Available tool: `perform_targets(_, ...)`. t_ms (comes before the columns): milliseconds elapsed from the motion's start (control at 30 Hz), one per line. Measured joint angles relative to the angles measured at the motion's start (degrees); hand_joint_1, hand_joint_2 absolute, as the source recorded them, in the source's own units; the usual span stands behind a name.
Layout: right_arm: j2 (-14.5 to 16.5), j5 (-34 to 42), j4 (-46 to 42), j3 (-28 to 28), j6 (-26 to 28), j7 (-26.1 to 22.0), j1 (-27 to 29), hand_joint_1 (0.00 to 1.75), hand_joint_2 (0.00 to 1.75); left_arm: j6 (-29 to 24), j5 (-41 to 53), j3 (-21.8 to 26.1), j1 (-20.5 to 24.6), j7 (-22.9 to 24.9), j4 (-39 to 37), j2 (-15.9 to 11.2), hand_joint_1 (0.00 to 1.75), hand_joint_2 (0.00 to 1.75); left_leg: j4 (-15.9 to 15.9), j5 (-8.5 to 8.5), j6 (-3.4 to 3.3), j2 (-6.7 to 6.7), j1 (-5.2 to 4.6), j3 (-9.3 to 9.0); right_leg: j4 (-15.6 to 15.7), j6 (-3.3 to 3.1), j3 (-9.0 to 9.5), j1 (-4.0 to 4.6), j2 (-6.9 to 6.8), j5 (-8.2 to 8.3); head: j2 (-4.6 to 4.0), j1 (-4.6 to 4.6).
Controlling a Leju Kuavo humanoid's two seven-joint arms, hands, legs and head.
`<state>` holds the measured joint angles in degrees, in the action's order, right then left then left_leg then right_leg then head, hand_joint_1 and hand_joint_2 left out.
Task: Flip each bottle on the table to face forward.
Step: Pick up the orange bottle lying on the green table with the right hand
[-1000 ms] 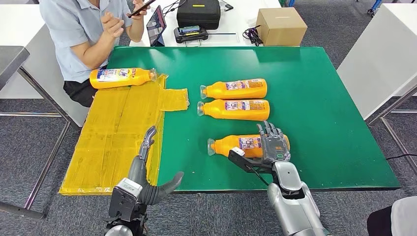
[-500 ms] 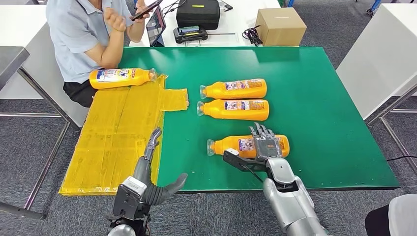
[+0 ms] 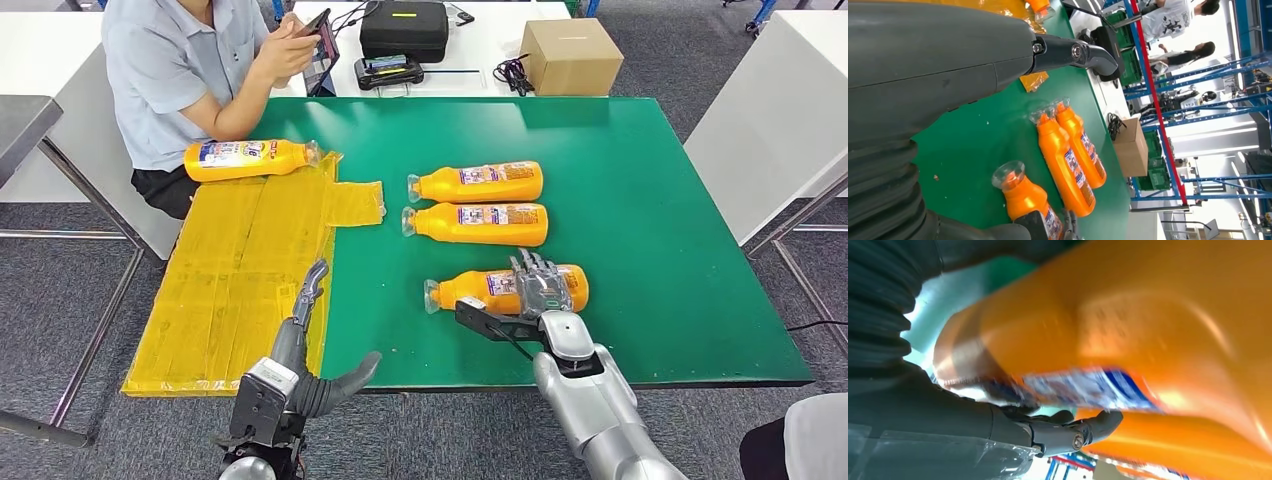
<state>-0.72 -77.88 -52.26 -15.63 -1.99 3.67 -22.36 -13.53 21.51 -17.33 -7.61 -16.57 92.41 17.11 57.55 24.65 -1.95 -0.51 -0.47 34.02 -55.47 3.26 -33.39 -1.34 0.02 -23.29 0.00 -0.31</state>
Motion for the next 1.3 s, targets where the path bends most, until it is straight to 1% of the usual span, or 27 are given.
perform_targets(233,-2.6,6.0,3.5,-0.5,-2.2,-2.4,-2.0,1.75,1.75,0.2,-0.5,-0.2,0.2,-0.3,-0.3,-0.2,0.00,1.75,0.0,0.02,-0.01,-0.05,0.00,-0.21,0.0,0.00,0.18,0.00,-0.04,-0.01,0.00,-0.01)
perform_targets(433,-4.4,9.1,6.3,-0.7,-2.4,-3.6,-3.1,1.75,1.75,0.2,-0.9,-0.8,0.6,-0.8,-1.0,-0.3,0.00,1.75,0.0,0.06,-0.02,-0.08,0.00,-0.50,0.1,0.00,0.30,0.00,-0.05,-0.05,0.00,-0.01)
perform_targets(500,-4.9,10.8,7.0,-0.7,-2.5,-4.7,-3.3,1.75,1.75,0.2,-1.3,-1.0,0.8,-1.1,-1.3,-0.4,0.00,1.75,0.0,0.13,-0.04,-0.09,0.00,-0.68,0.1,0.01,0.22,0.01,-0.05,-0.14,0.00,0.00)
perform_targets(567,-5.6,14.5,7.4,-0.5,-3.0,-7.8,-3.4,1.75,1.75,0.3,-1.7,-1.3,1.1,-1.8,-1.7,-0.5,0.00,1.75,0.0,0.22,-0.07,-0.08,0.01,-0.88,0.2,0.01,0.27,0.02,-0.04,-0.23,0.00,0.00)
perform_targets(667,-6.9,22.5,7.6,0.6,-3.5,-14.4,-3.2,1.75,1.75,-0.1,-2.6,-1.7,1.7,-3.5,-2.6,-0.6,0.00,1.75,0.0,0.37,-0.09,0.03,0.03,-1.19,0.3,-0.03,0.59,0.05,0.01,-0.26,0.00,0.03)
perform_targets(733,-7.5,26.9,7.2,1.2,-3.3,-17.2,-2.7,1.75,1.75,-1.2,-3.8,-1.7,2.0,-4.6,-3.0,-0.6,0.00,1.75,0.0,0.46,-0.09,0.20,0.04,-1.37,0.4,-0.06,0.74,0.06,0.15,-0.23,0.00,0.03)
perform_targets(833,-7.5,31.8,4.7,1.7,-2.6,-19.0,-1.1,1.75,1.75,-2.5,-6.3,-1.7,2.2,-5.2,-3.4,-0.6,0.00,1.75,0.0,0.50,-0.12,0.33,0.04,-1.50,0.4,-0.02,1.02,0.07,0.29,-0.17,0.00,0.03)
perform_targets(1000,-6.2,36.8,-3.6,1.4,-1.5,-21.3,3.7,1.75,1.75,-1.8,-15.0,-1.5,2.3,-3.2,-4.6,-0.6,0.00,1.75,0.0,0.46,-0.09,0.35,0.12,-1.36,0.4,-0.06,1.32,0.16,0.32,-0.08,0.00,0.01)
perform_targets(1133,-4.4,38.1,-10.0,0.0,-0.1,-21.9,7.0,1.75,1.75,-1.7,-21.1,-1.3,2.5,-2.2,-6.7,-0.6,0.00,1.75,0.0,0.41,-0.05,0.31,0.18,-1.09,0.4,-0.07,1.09,0.21,0.30,-0.08,0.00,-0.01)
perform_targets(1300,-2.9,38.3,-15.7,-1.5,1.3,-21.9,10.2,1.75,1.75,-2.5,-22.7,-1.3,2.7,-2.2,-8.9,-0.6,0.00,1.75,0.0,0.29,-0.04,0.23,0.17,-0.57,0.3,-0.07,0.67,0.19,0.25,-0.08,0.00,-0.01)
